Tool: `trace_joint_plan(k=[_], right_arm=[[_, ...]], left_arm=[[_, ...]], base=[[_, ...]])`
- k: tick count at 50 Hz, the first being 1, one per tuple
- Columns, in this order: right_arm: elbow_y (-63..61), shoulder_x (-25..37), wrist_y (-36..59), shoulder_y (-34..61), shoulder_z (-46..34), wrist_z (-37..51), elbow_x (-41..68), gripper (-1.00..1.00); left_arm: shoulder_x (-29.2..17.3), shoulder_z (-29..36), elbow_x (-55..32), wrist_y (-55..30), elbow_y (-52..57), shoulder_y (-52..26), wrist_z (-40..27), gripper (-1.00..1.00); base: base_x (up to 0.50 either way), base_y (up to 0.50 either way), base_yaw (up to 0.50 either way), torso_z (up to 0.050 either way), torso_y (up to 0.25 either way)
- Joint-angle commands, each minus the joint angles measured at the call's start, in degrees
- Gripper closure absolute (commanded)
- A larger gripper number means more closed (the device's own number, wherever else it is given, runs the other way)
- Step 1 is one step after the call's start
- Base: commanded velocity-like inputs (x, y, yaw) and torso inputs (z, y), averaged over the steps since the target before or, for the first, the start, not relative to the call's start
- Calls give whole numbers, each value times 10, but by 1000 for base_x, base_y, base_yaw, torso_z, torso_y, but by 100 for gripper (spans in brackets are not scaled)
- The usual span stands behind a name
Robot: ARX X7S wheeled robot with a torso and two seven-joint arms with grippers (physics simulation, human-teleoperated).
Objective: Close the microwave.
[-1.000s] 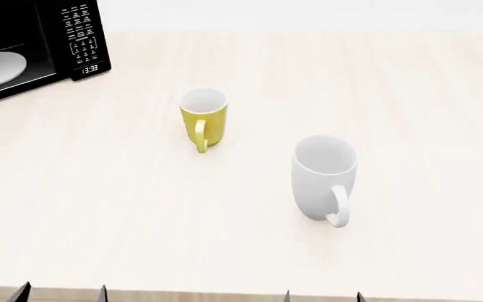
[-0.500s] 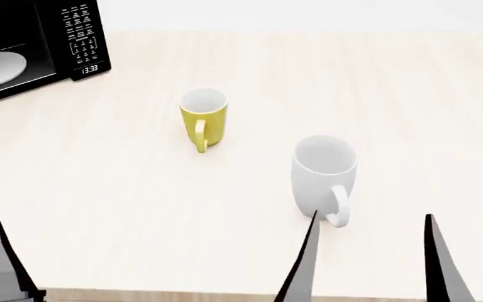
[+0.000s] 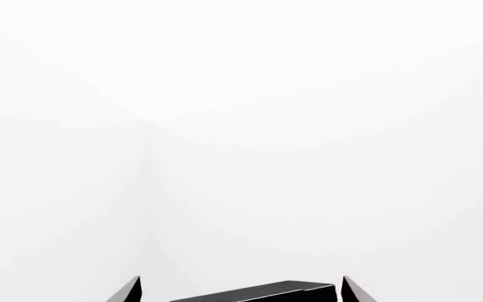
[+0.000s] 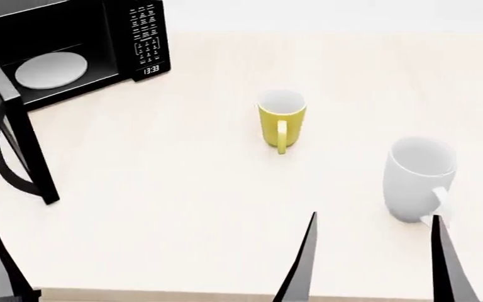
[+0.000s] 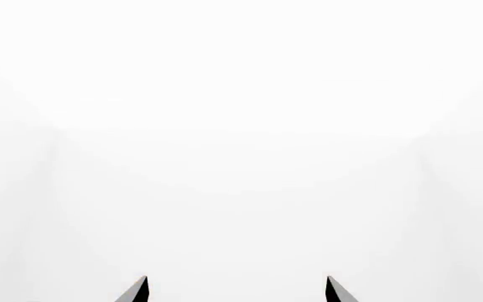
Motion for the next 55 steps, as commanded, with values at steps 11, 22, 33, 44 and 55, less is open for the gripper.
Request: trace_joint_plan(k=[11, 22, 33, 44, 55], right_arm=[[5, 7, -4, -1, -6, 10, -11, -100], [8, 13, -5, -1, -12, 16, -10, -100], [7, 19, -2, -1, -17, 21, -8, -100], [-5, 28, -19, -6, -35, 17, -13, -100], [-12, 38, -6, -6, -46, 11, 14, -100]], left_arm=[[-6, 10, 5, 0, -1, 2, -9, -100], [-12, 14, 4, 0, -4, 1, -15, -100], [-17, 20, 3, -2, -4, 2, -20, -100], [-21, 27, 1, 0, -9, 1, -24, -100], [-26, 33, 1, -1, -9, 2, -28, -100]], base=[[0, 500, 0, 0, 0], [0, 500, 0, 0, 0], [0, 500, 0, 0, 0], [0, 144, 0, 0, 0], [433, 0, 0, 0, 0]])
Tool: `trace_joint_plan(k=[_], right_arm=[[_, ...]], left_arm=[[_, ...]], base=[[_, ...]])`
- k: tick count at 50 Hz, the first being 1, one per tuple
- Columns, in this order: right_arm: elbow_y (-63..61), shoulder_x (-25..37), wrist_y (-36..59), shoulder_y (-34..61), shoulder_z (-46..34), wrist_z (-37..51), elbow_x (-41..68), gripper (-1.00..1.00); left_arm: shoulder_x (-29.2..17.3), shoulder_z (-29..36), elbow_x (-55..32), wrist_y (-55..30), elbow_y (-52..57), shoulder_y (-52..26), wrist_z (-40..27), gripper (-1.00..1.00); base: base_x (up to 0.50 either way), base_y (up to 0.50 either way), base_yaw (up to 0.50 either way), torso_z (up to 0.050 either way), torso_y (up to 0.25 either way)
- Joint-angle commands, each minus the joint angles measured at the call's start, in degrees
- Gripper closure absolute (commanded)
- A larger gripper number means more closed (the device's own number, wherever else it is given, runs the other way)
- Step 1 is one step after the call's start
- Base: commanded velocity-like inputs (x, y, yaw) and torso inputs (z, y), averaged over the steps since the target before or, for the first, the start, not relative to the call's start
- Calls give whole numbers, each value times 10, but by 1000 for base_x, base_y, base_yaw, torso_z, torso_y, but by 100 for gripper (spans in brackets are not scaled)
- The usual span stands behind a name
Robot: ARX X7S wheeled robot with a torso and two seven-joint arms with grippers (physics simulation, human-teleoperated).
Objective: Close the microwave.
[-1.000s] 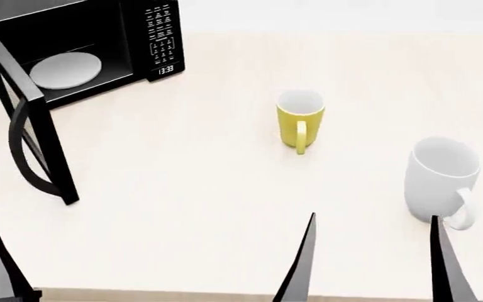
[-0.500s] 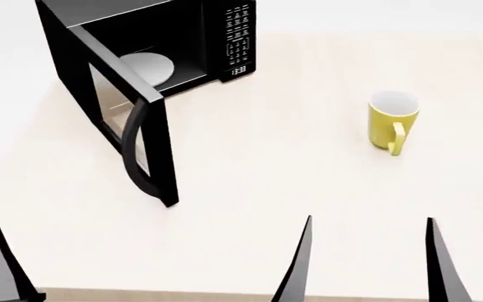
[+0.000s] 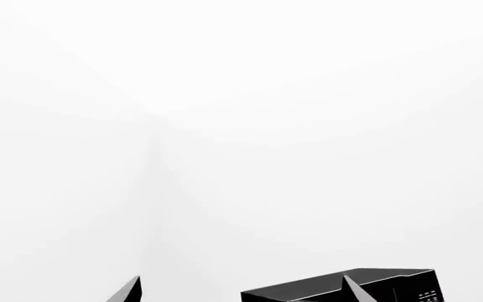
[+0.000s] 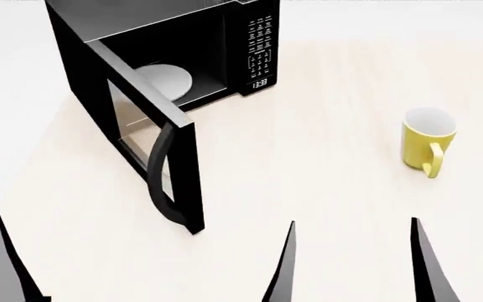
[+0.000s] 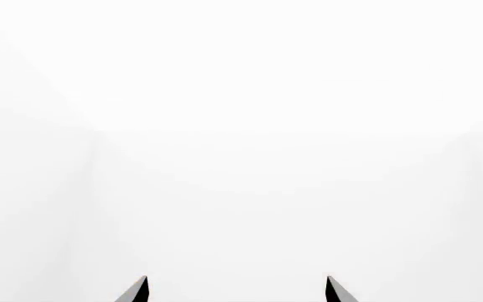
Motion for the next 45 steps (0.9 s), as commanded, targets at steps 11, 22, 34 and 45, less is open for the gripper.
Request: trace_joint_plan(k=[11, 22, 34, 45], right_arm=[[-1, 8, -4, -4, -9, -4, -13, -100], [0, 10, -5, -3, -11, 3, -24, -100], [-2, 14, -4, -2, -13, 8, -26, -100], [2, 16, -13, -1, -16, 14, -29, -100]], left_arm=[[-3, 6, 4, 3, -5, 1, -3, -100], [-7, 12, 3, 1, -5, 1, -6, -100], [-11, 16, 3, 0, -6, 1, -10, -100], [-15, 19, 1, 1, -7, -1, -15, -100]], base=[[500, 0, 0, 0, 0], [500, 0, 0, 0, 0], [500, 0, 0, 0, 0], [500, 0, 0, 0, 1]])
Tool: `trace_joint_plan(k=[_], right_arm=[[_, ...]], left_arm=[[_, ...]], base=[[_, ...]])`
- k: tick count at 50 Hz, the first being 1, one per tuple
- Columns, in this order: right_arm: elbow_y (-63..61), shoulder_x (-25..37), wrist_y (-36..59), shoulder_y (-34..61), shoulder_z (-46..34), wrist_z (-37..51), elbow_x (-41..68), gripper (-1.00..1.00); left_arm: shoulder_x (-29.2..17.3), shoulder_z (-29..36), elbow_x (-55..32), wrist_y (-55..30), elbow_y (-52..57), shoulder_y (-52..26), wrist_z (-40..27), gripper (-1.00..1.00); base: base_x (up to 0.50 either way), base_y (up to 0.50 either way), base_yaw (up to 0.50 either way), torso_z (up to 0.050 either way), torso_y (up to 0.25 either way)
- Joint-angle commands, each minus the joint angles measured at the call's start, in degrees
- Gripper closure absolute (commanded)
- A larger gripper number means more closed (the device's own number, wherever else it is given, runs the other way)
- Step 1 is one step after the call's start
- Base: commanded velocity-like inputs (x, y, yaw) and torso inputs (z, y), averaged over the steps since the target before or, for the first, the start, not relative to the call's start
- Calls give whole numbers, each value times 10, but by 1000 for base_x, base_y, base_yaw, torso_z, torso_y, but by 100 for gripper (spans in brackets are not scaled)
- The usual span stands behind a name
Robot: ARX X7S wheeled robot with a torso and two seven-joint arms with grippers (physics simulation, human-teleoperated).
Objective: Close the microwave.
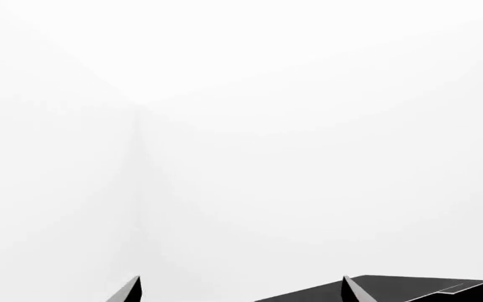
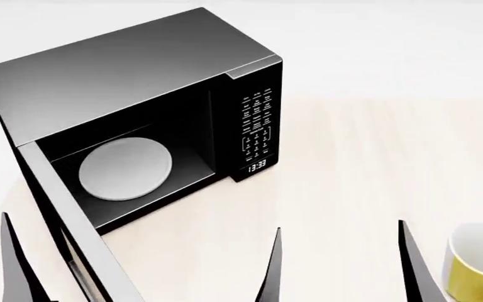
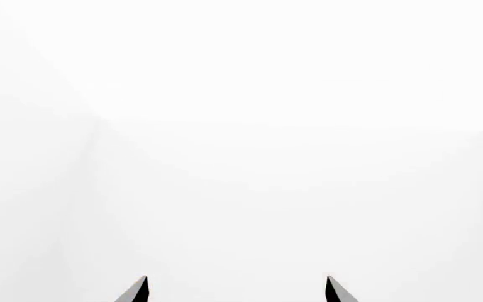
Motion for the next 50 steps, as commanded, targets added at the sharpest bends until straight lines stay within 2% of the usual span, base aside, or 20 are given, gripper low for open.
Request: trace_joint_plan(k=[1, 12, 15, 20, 25, 26, 28, 32, 34, 35, 37, 41, 42, 43, 50], right_arm=[[3, 0, -16, -1, 2, -2, -5, -100], [5, 2, -29, -2, 1, 5, -20, -100], [6, 3, -29, -1, 1, 7, -18, -100], [8, 5, -28, 1, 0, 8, -15, -100], [11, 6, -28, 2, -1, 10, -16, -100], [12, 6, -30, 1, -1, 11, -17, -100], [14, 7, -31, 1, -2, 12, -17, -100], [15, 8, -32, 1, -3, 13, -17, -100], [16, 8, -33, 1, -3, 14, -17, -100], [16, 8, -33, 1, -4, 14, -17, -100], [15, 9, -32, 0, -4, 15, -18, -100], [17, 9, -32, 0, -6, 15, -19, -100], [18, 9, -33, 0, -7, 16, -19, -100], [19, 10, -33, 1, -8, 16, -19, -100], [23, 11, -35, 1, -9, 19, -18, -100]], left_arm=[[1, -3, 4, 0, 0, 0, 1, -100], [-3, -7, -2, -14, 19, -2, 0, -100], [-8, -17, -26, -33, 36, -11, 9, -100], [-45, -50, -49, -67, 68, -32, 33, -100], [-109, -63, -152, -58, 84, -28, 114, -100], [-137, -63, -208, -46, 84, -18, 155, -100], [-169, -65, -261, -32, 79, -6, 199, -100], [-210, -77, -275, -9, 68, 8, 242, -100], [-230, -81, -313, -6, 63, 10, 267, -100], [-260, -75, -348, -6, 56, 12, 310, -100], [-273, -75, -343, 0, 49, 14, 326, -100], [-330, -45, -377, 4, 31, 23, 418, -100], [-326, -47, -350, 22, 17, 22, 421, -100], [-337, -42, -379, 19, 11, 18, 443, -100], [-348, -59, -374, 43, -19, 20, 458, -100]], base=[[500, 0, 0, 0, 0], [45, 0, 0, 0, 0], [0, 0, 0, 0, 0], [0, 0, 0, 0, 0], [0, 0, 0, 0, 0], [0, 0, 0, 0, 0], [0, 0, 0, 0, 0], [0, 0, 0, 0, 0], [0, 0, 0, 0, 0], [0, 0, 0, 0, 0], [0, 0, 0, 0, 0], [0, 0, 0, 0, 0], [0, 0, 0, 0, 0], [0, 0, 0, 0, 0], [0, 0, 0, 0, 0]])
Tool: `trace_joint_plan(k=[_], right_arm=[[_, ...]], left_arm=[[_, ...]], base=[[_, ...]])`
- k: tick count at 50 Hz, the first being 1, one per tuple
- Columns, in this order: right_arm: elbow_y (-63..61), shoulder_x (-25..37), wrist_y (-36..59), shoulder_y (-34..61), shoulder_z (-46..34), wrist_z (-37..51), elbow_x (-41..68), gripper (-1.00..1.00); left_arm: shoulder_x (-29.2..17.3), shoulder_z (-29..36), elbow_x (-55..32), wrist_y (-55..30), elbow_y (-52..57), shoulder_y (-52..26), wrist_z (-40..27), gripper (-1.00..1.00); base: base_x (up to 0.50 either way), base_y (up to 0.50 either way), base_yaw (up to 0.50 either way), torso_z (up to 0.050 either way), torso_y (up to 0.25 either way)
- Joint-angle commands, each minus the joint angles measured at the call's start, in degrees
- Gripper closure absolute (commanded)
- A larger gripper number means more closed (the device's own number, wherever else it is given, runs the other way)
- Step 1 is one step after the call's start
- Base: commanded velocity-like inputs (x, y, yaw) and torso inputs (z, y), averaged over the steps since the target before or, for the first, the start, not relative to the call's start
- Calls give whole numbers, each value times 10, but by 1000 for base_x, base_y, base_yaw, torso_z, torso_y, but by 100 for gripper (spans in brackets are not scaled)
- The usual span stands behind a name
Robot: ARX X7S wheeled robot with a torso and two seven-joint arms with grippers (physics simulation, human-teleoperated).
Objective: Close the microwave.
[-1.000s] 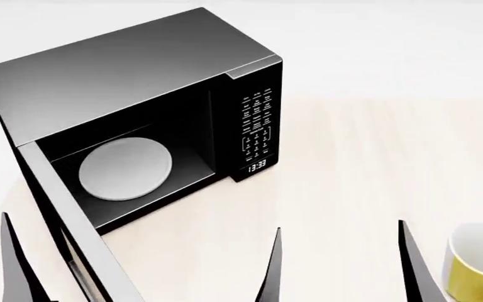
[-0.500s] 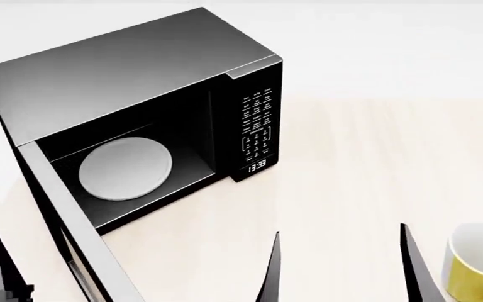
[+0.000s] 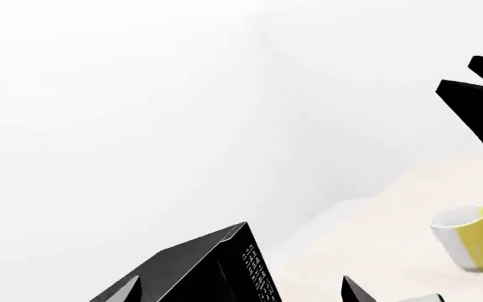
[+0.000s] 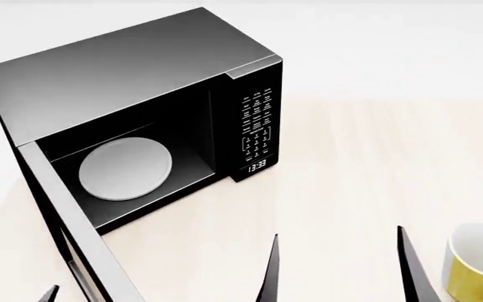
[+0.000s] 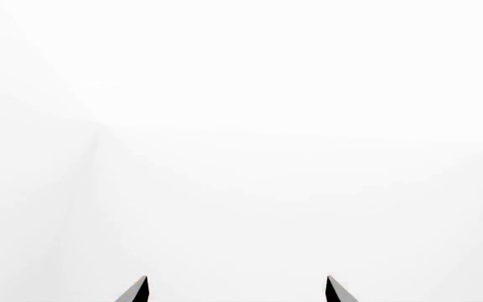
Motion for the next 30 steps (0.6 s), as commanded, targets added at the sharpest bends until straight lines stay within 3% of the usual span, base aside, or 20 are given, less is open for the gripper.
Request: trace_joint_plan(k=[1, 16, 30], right_arm=[[7, -3, -3, 0, 2, -3, -6, -100], [13, 0, -4, -1, -5, 1, -9, -100], [16, 4, -1, 0, -12, 2, -5, -100]], left_arm=[[-62, -24, -41, 32, -45, 10, 93, -100], [-80, -58, -24, 53, -85, 35, 98, -100], [-57, -26, 24, 46, -170, -35, 104, -100]], base=[[0, 0, 0, 0, 0], [0, 0, 0, 0, 0], [0, 0, 0, 0, 0]])
